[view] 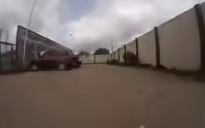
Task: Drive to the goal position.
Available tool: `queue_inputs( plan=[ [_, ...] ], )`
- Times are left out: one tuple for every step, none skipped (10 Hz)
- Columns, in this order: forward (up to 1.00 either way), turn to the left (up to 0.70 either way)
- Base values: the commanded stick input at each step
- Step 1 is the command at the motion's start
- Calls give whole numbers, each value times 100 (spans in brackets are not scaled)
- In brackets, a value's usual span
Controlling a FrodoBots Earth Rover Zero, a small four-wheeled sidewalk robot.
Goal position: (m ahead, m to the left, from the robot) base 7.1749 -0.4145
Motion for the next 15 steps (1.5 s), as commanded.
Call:
queue_inputs(
  plan=[
    [70, 0],
    [70, 0],
    [70, 0],
    [70, 0],
    [70, 0],
    [70, 0],
    [70, 0],
    [70, 0],
    [70, 0],
    [70, 0],
    [70, 0],
    [70, 0],
    [70, 0],
    [70, 0],
    [70, 0]
  ],
)
